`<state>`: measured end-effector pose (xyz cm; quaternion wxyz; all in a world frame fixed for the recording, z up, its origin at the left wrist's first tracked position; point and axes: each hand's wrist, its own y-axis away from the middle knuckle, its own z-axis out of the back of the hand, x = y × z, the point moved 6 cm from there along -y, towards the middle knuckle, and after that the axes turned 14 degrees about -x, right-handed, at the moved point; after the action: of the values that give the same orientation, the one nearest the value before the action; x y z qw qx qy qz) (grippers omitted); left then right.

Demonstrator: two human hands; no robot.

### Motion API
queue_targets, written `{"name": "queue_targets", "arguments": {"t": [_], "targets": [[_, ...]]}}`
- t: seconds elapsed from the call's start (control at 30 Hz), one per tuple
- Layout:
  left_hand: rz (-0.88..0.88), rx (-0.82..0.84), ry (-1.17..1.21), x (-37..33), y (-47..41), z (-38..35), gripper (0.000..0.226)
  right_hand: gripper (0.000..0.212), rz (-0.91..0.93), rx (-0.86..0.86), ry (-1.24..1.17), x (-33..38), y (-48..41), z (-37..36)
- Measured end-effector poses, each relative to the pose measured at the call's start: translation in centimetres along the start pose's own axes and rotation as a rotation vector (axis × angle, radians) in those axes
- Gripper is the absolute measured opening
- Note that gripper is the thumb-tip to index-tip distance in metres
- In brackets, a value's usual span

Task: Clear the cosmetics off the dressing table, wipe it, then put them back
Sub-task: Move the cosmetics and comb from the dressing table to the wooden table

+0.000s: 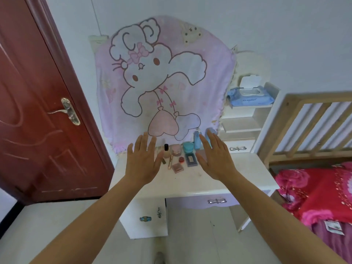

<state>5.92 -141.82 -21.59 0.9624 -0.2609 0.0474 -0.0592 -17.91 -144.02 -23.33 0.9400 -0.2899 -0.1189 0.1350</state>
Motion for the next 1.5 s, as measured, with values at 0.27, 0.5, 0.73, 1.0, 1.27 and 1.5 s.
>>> {"name": "queue_targets", "arguments": {"t": [0.27,0.5,0.73,1.0,1.27,1.5], "targets": [[-0.037,0.221,0.046,4.2,-10.0,-17.6,0.072,0.065,-0.112,0.221,0.120,-6.3,-7.7,-14.2],[-0.126,0.341,0.125,2.9,-16.6,-28.1,0.062,0.061,-0.176,0.326,0.237,-10.5,-11.7,-21.9],[-0.170,0.526,0.230,-0.8,-16.6,-36.4,0.061,0.062,-0.261,0.477,0.121,-14.6,-10.9,-30.1],[-0.022,0.661,0.209,-1.5,-15.9,-44.0,0.067,0.064,-0.029,0.608,0.106,-15.6,-12.9,-39.6],[0.143,0.675,0.142,-2.6,-16.0,-48.5,0.089,0.059,0.075,0.565,0.219,-15.4,-13.7,-41.2],[0.183,0.578,0.177,-2.8,-17.5,-47.6,0.079,0.065,-0.163,0.645,-0.126,-16.7,-11.7,-41.8]]}}
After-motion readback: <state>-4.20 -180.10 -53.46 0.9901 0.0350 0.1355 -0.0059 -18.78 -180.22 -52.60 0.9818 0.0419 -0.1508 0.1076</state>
